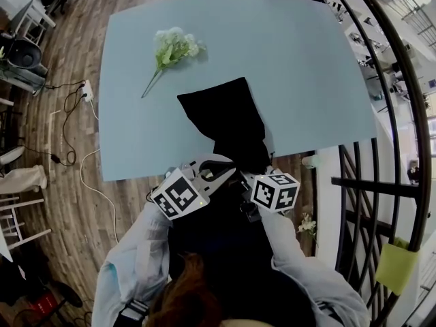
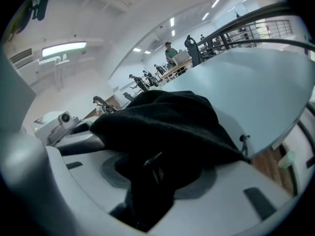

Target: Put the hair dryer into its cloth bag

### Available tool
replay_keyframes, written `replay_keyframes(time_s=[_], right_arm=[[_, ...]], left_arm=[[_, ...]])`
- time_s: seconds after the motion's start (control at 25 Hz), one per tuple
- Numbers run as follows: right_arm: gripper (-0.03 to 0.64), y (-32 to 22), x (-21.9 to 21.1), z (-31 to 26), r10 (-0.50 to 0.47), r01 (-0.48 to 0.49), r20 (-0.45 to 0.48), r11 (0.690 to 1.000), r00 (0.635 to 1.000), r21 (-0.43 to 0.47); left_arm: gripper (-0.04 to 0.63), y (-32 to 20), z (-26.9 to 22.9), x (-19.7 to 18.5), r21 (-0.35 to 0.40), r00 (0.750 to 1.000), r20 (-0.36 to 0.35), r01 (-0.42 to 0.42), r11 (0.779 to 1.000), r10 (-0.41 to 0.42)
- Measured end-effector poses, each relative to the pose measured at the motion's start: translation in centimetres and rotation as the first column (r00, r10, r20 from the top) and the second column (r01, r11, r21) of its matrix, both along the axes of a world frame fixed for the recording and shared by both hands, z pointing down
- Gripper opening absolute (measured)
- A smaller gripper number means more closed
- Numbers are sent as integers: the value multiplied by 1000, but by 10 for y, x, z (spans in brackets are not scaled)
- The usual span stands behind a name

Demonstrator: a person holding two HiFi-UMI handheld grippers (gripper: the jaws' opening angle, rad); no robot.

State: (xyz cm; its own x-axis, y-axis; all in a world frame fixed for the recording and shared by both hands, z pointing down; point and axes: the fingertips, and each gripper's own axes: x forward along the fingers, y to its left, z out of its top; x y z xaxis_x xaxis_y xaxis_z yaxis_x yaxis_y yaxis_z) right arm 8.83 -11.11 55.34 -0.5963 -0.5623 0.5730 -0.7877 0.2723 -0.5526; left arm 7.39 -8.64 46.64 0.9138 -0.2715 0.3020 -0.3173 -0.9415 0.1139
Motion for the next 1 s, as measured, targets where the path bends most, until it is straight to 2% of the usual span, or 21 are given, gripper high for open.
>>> replay_keyframes(time_s=[0.12, 0.32, 0.48, 0.68, 0.84, 1.0], right_arm=[[198, -6, -1, -2, 38, -37, 49, 999, 998, -14], [198, -14, -5, 3, 138, -124, 177, 988, 974, -89], [198, -31, -3, 2, 187, -176, 170, 981, 968, -76], [198, -55, -10, 6, 276, -265, 196, 961, 941, -82], [198, -75, -19, 8, 351, -338, 237, 936, 906, -98], [198, -104, -15, 15, 426, -420, 215, 904, 879, -74]], left_arm=[[29, 9, 2, 2, 7, 1000, 12, -17, 1000, 17], [29, 14, -1, -4, -22, 1000, -19, 13, 1000, -14], [28, 17, 1, -12, -49, 999, -16, 34, 998, -35], [26, 15, -3, -28, -58, 997, -18, 67, 996, -69], [26, 13, -8, -34, -75, 996, -45, 70, 995, -74], [26, 3, -10, -41, -66, 993, -43, 105, 992, -108]])
